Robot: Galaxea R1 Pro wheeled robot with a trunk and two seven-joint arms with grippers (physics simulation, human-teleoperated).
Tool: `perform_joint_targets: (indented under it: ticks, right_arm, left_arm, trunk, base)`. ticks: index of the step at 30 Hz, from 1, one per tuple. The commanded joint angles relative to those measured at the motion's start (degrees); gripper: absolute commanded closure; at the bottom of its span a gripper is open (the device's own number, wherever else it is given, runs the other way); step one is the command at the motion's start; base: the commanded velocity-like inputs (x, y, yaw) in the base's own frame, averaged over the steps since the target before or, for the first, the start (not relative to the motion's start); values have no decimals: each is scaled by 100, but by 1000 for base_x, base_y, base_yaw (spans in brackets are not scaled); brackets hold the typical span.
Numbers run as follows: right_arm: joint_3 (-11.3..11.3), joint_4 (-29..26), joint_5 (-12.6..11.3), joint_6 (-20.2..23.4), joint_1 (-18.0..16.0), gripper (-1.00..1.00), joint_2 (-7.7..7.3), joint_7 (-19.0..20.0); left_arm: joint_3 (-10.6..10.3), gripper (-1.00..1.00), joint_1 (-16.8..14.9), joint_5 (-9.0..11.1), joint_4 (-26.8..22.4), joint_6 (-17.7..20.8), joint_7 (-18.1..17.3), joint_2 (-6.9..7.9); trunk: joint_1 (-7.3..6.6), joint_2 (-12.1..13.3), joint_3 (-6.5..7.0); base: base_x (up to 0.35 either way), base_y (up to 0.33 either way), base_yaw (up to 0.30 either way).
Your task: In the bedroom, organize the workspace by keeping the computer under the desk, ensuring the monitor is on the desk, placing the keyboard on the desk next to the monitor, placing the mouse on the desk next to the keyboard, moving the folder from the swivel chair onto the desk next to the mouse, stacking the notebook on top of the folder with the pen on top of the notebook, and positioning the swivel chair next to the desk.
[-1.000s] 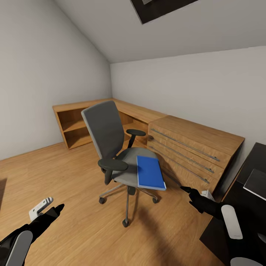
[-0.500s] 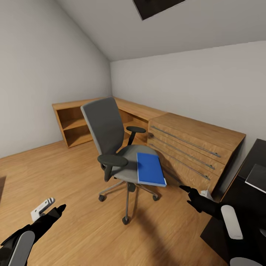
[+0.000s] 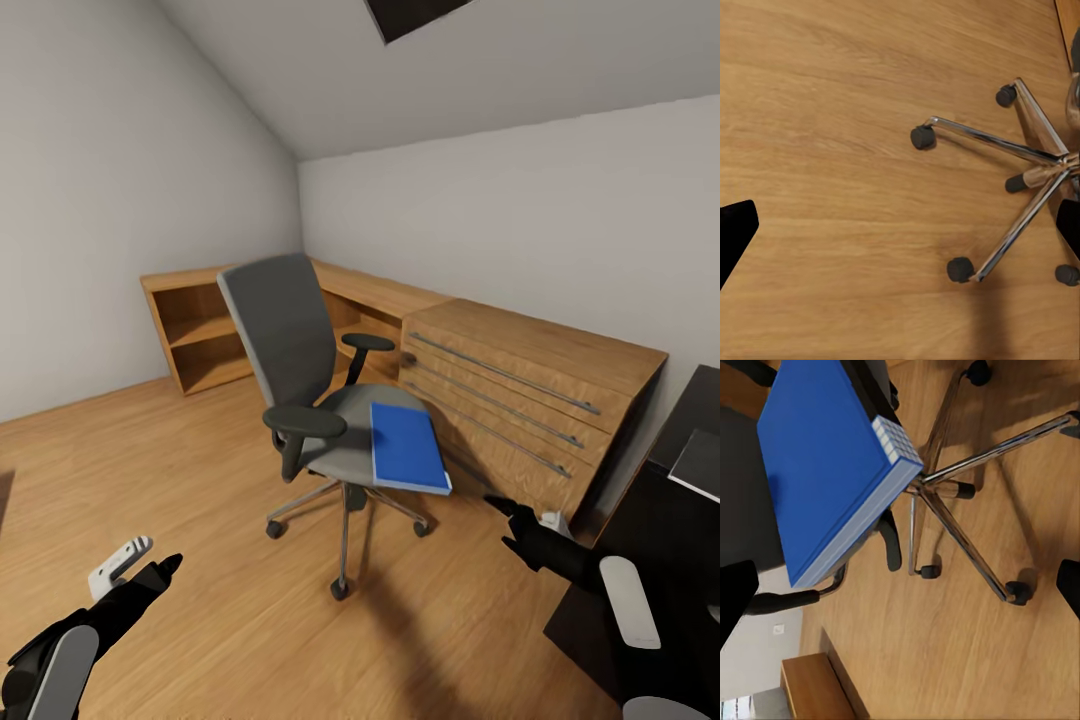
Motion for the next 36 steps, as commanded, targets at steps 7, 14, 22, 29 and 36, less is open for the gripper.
perform_joint_targets:
  ticks: [7, 14, 22, 29, 36]
  right_arm:
    - [-14, -2, 51, 37, -5, -100, -51, 420]
    - [-14, 3, 42, 48, -5, -100, -181, 481]
    - [-11, 36, 54, 37, -5, -100, -227, 852]
    - [-18, 812, 52, -193, -37, -100, -376, 1027]
    - [-14, 1763, 43, -490, -571, -100, -605, 1060]
  left_arm:
    - [0, -100, -3, 68, -7, 18, 50, 0]
    - [-5, -100, -3, 70, -7, 20, 50, -9]
    - [-8, -100, -3, 68, -7, 25, 50, -39]
    - [-3, -100, -3, 62, -7, 27, 50, -36]
    - [-5, -100, -3, 62, -7, 27, 50, -35]
  trunk:
    - [153, -285, -132]
    - [307, -565, -257]
    - [483, -886, -401]
    - [637, -1167, -527]
    - [713, -1293, -669]
  base:
    - [0, 0, 0]
    - [0, 0, 0]
    - [0, 0, 0]
    - [0, 0, 0]
    - [0, 0, 0]
